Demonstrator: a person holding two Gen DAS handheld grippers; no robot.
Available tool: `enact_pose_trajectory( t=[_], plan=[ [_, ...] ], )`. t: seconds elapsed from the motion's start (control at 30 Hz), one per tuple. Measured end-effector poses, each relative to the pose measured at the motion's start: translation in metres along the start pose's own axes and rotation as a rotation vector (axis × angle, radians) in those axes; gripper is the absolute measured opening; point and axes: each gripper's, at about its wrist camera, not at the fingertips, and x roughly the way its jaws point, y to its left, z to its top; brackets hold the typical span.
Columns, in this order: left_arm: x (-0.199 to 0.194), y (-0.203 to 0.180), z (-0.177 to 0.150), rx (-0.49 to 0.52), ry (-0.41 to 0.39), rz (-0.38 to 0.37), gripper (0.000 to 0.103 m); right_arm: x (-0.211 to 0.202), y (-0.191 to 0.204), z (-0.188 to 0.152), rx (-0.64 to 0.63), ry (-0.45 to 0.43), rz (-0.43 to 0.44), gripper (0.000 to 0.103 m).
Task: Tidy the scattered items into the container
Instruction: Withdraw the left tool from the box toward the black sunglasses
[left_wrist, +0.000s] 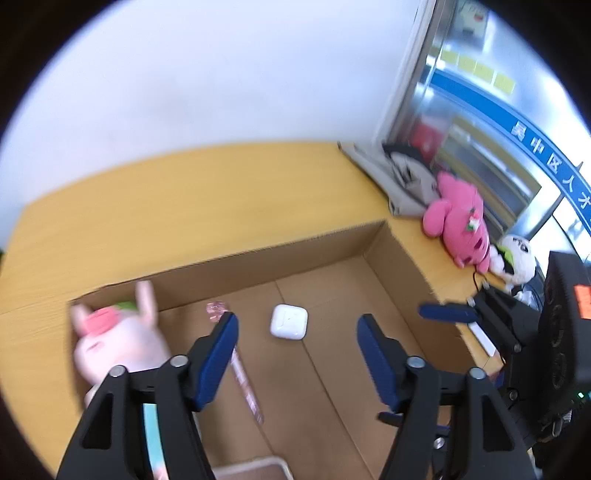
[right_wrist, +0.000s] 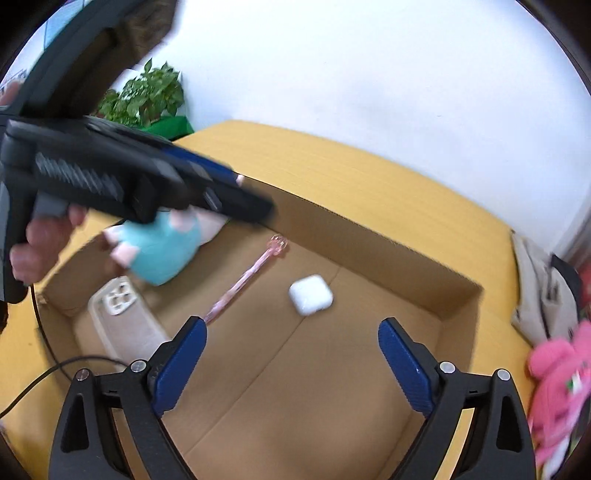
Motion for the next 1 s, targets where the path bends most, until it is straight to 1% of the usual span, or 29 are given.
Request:
enact_pose_trajectory(
  t=[0.03,0.07,0.1,0.13,0.17,0.2,0.3,0.4,0.6,0.73,1.0],
  plan=[
    [-0.017,-0.003,-0.008,-0.003,-0.025,0.029,0.076,-0.007,0.008,-0.004,0.022,-0.007,-0.001,0.097],
    [-0.03,-0.004,-0.014,-0.005,-0.043,0.052,0.076,-0.022,0.014,-0.009,0.051,-0.018,-0.001,0.097],
    [-0.045,-0.007,-0.024,-0.006,-0.063,0.077,0.076,-0.029,0.014,-0.007,0.075,-0.027,-0.004,0.097],
    [-0.058,-0.011,-0.034,-0.006,-0.079,0.096,0.076,-0.028,0.006,-0.005,0.099,-0.038,-0.013,0.098],
    [-0.07,-0.016,-0.045,-0.008,-0.093,0.112,0.076,-0.034,0.009,-0.014,0.122,-0.049,-0.031,0.099],
    [-0.08,-0.021,-0.057,-0.012,-0.105,0.128,0.076,-0.032,0.005,-0.022,0.135,-0.058,-0.054,0.099],
    [-0.105,-0.034,-0.089,-0.029,-0.14,0.171,0.076,-0.056,0.017,-0.037,0.172,-0.077,-0.118,0.1],
    [-0.124,-0.043,-0.121,-0.049,-0.16,0.218,0.076,-0.07,0.026,-0.052,0.206,-0.078,-0.113,0.1],
    [-0.136,-0.055,-0.162,-0.069,-0.157,0.277,0.076,-0.1,0.044,-0.067,0.222,-0.103,-0.158,0.1],
    [-0.14,-0.057,-0.181,-0.107,-0.163,0.255,0.076,-0.109,0.051,-0.075,0.236,-0.108,-0.183,0.1],
    [-0.144,-0.066,-0.199,-0.109,-0.174,0.265,0.076,-0.118,0.06,-0.087,0.257,-0.11,-0.187,0.1]
  ],
)
